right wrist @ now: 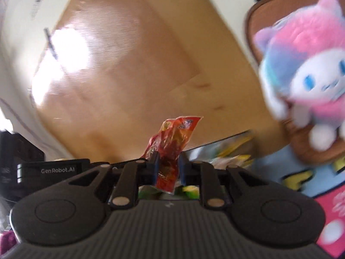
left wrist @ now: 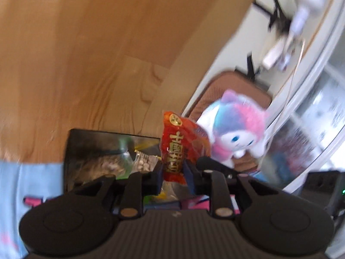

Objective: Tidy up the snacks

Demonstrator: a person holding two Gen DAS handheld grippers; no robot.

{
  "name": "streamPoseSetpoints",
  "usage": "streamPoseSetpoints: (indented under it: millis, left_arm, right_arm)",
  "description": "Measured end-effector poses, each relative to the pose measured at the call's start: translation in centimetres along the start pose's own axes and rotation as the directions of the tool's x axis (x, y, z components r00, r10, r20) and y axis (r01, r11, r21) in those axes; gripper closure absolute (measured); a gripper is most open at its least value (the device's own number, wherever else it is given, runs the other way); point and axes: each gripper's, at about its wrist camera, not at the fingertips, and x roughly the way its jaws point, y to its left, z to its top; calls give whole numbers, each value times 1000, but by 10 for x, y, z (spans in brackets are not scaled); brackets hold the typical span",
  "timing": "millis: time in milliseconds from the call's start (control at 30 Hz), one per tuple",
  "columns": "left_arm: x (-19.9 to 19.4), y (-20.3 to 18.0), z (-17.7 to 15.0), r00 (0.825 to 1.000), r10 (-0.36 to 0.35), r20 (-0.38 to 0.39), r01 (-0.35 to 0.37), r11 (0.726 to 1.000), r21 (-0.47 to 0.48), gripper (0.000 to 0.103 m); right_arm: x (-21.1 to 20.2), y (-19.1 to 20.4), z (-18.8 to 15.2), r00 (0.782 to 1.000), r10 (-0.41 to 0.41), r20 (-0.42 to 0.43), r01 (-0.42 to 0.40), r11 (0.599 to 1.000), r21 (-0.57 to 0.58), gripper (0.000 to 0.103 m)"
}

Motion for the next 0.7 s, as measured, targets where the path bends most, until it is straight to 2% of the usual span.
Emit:
streamPoseSetpoints:
  millis: [133, 267, 333, 367, 400, 433, 600, 700]
  left_arm:
    - [35, -10, -8, 993, 110, -31, -106, 989, 98, 78]
    - [46, -15, -23, 954, 298, 16, -294, 927, 233, 77]
    - [45, -13, -26, 931, 362, 39, -359, 894, 270, 68]
    - [42, -12, -28, 925, 377, 53, -377, 884, 277, 63]
    - [39, -11, -29, 917, 392, 68, -395, 875, 279, 54]
    - [36, -11, -31, 909, 409, 83, -415, 865, 282, 48]
    - [12, -20, -43, 886, 438, 151, -463, 840, 283, 45]
    - [-4, -24, -54, 881, 440, 174, -472, 838, 274, 30]
  right_arm:
    - [12, -15, -7, 997, -74, -38, 72, 996, -61, 81]
    - [16, -7, -18, 993, -114, -10, 110, 975, -193, 78]
    - [18, -2, -23, 988, -153, 30, 155, 956, -251, 64]
    - [19, -3, -23, 984, -169, 55, 178, 951, -254, 48]
    - [18, -3, -25, 979, -185, 86, 200, 948, -247, 43]
    - [16, -6, -25, 976, -192, 104, 212, 949, -235, 43]
    - [-1, -8, -29, 982, -152, 111, 171, 969, -179, 43]
    - [-12, 1, -37, 987, -130, 99, 147, 970, -192, 43]
